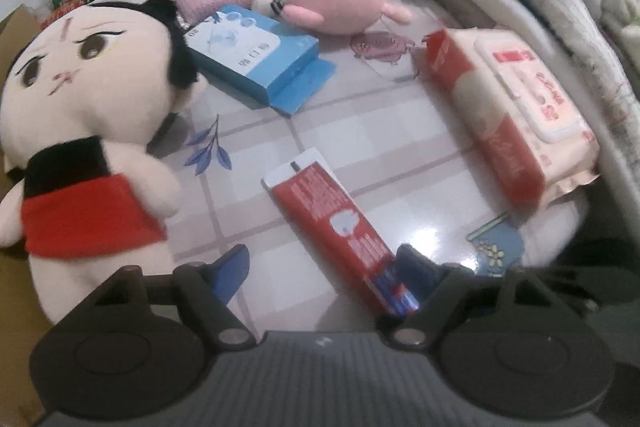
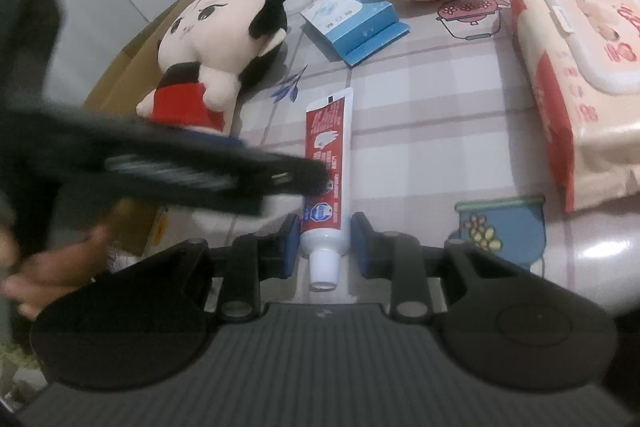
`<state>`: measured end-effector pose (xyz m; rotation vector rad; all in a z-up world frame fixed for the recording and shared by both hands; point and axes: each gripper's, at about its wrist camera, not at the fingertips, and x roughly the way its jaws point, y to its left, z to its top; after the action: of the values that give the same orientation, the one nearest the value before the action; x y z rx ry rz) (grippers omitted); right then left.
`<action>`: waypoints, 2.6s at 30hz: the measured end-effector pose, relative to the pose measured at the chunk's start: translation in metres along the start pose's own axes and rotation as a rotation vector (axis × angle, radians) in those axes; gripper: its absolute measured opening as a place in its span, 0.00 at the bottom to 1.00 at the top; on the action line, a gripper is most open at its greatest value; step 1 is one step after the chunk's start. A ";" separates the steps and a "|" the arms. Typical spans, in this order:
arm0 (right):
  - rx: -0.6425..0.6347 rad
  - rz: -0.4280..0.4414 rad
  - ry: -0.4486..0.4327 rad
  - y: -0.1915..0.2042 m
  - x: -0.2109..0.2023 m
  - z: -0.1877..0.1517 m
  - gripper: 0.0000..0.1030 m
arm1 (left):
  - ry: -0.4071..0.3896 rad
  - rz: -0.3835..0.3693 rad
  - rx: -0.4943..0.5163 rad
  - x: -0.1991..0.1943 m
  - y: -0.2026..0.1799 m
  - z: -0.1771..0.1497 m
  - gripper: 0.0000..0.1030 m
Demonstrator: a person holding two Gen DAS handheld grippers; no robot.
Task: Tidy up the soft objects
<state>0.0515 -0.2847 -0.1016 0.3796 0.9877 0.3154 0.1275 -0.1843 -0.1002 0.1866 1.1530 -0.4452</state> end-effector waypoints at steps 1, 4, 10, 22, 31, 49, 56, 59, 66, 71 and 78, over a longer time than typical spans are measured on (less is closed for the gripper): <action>0.001 -0.002 -0.002 0.001 -0.001 -0.002 0.26 | 0.007 -0.001 0.006 0.002 -0.002 0.000 0.78; 0.001 -0.008 -0.005 0.004 -0.004 -0.008 0.26 | 0.029 0.000 0.013 0.009 -0.007 0.002 0.76; -0.006 -0.017 -0.001 0.006 -0.005 -0.009 0.26 | 0.032 0.030 0.030 0.015 -0.013 0.004 0.71; -0.043 -0.046 0.029 0.014 -0.001 -0.003 0.26 | 0.014 0.066 0.048 0.018 -0.018 0.009 0.54; -0.062 -0.047 0.036 0.019 0.000 -0.004 0.28 | -0.002 0.059 0.051 0.016 -0.018 0.007 0.49; -0.077 -0.130 0.000 0.011 -0.032 -0.006 0.51 | 0.006 0.061 0.083 0.012 -0.012 0.001 0.46; -0.078 -0.193 -0.083 -0.005 -0.060 0.005 0.54 | -0.001 0.060 0.102 0.011 -0.011 -0.001 0.46; -0.084 -0.193 -0.113 -0.012 -0.069 0.015 0.58 | -0.010 0.053 0.100 0.009 -0.009 -0.003 0.42; -0.188 -0.133 -0.203 -0.009 -0.071 0.069 0.77 | -0.018 0.048 0.068 -0.003 0.015 -0.021 0.35; -0.306 -0.068 -0.178 -0.002 -0.021 0.123 0.80 | -0.029 0.056 0.041 -0.009 0.033 -0.031 0.34; -0.393 -0.100 -0.051 -0.004 0.077 0.169 0.80 | -0.044 0.041 0.030 -0.014 0.047 -0.039 0.34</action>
<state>0.2355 -0.2840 -0.0774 -0.0193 0.8672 0.3976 0.1101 -0.1246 -0.1073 0.2252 1.0977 -0.4289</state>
